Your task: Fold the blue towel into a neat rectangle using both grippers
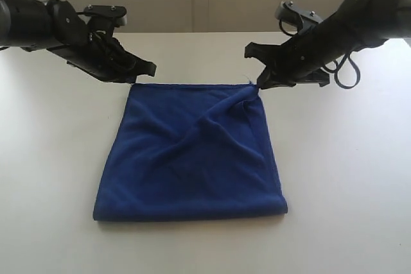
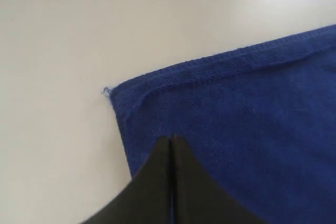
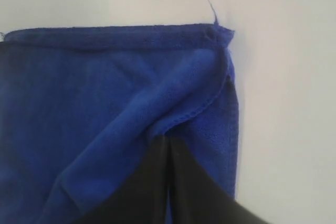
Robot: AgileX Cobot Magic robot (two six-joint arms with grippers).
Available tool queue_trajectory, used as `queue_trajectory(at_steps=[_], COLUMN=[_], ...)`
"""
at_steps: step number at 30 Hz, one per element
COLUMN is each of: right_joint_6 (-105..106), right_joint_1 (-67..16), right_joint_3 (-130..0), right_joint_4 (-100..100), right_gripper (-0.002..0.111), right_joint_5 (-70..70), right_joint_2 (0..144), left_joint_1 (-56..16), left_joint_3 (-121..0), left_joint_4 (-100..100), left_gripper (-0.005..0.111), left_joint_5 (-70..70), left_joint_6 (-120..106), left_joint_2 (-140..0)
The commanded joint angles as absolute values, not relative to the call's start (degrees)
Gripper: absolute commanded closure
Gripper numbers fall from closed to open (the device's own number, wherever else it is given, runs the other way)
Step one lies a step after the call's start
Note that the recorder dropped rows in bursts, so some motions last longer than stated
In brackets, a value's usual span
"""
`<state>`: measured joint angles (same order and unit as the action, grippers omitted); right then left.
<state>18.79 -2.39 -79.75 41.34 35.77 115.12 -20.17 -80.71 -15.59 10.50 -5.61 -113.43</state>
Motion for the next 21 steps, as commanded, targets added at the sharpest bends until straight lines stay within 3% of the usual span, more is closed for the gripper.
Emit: queue_trajectory(at_steps=[1, 7, 21], right_joint_6=[25.4, 31.2, 42.0], right_joint_1=[-2.2, -2.4, -5.1], right_joint_3=[-80.2, -80.2, -80.2], right_joint_4=[44.3, 45.2, 48.8], right_gripper=[0.100, 0.089, 0.089], right_joint_5=[37.2, 37.8, 34.5], right_joint_2=[117.6, 119.9, 121.9], left_joint_1=[-20.2, -20.2, -20.2], left_joint_3=[-83.1, -86.5, -92.0], left_joint_4=[-16.4, -18.2, -18.3], left_gripper=[0.107, 0.107, 0.107], left_joint_5=[12.1, 12.2, 17.5], left_joint_6=[-4.9, -4.9, -4.9], left_joint_2=[-116.6, -118.9, -125.9])
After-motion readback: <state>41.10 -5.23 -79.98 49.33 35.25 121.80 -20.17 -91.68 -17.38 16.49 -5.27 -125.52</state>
